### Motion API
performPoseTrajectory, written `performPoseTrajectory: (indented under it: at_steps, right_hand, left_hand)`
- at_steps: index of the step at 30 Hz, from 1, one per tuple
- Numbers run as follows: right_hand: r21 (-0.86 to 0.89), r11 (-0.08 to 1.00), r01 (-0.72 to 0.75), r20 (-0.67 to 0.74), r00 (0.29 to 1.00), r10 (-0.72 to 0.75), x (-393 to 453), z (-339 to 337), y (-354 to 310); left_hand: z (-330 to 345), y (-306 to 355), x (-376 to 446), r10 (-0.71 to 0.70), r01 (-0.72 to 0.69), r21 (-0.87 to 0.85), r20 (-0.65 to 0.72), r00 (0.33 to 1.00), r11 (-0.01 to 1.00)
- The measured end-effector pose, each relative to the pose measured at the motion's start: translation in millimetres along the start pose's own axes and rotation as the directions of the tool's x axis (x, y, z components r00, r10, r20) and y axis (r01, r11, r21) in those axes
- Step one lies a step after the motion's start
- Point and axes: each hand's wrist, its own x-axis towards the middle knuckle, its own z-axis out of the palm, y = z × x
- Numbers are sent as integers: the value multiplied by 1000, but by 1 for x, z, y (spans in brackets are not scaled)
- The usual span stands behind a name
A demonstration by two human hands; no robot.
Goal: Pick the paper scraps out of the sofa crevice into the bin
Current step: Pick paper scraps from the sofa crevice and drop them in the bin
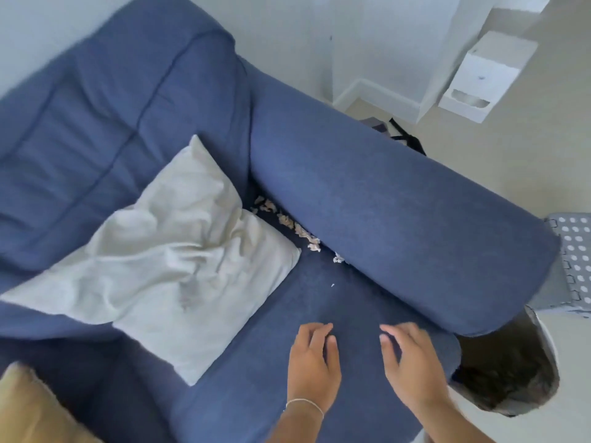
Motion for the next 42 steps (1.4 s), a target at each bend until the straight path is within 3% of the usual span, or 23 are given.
performPoseTrajectory:
  at_steps: [4,8,12,18,22,24,28,31,38,42]
  right_hand:
    - [139,966,-218,66,975,210,48,39,-78]
    - [56,947,-317,142,941,306,100,62,-121]
    - [-4,923,-384,120,916,382,136,74,-118]
    - [8,842,-539,30,842,539,162,96,-105]
    - [101,745,-660,23,750,661,168,106,-109]
    - [124,677,-725,55,687,725,177,110,-114]
    - [184,523,-832,40,538,842,190,115,-123]
    - [260,549,-794,25,574,818,185,116,-121]
    - [524,683,-509,35,814,579,135,92,-102]
    - [499,763,-410,-93,850,518,87,71,-73]
  left_hand:
    - [-45,-10,50,87,-88,11,71,994,996]
    - [-46,-5,116,119,-122,7,149,982,993]
    - [-32,-8,179,58,-77,89,199,978,993]
    - [-7,-13,241,-31,-23,317,165,986,948]
    - [7,-14,256,57,-130,532,153,987,837]
    - [12,-14,256,104,-122,499,64,992,858]
    - [16,-19,257,-17,-22,424,88,996,905]
    - [11,-21,252,-74,18,361,144,987,933]
    - [-1,-22,196,-15,2,104,119,993,995]
    - [3,-17,137,-58,64,-98,70,996,993]
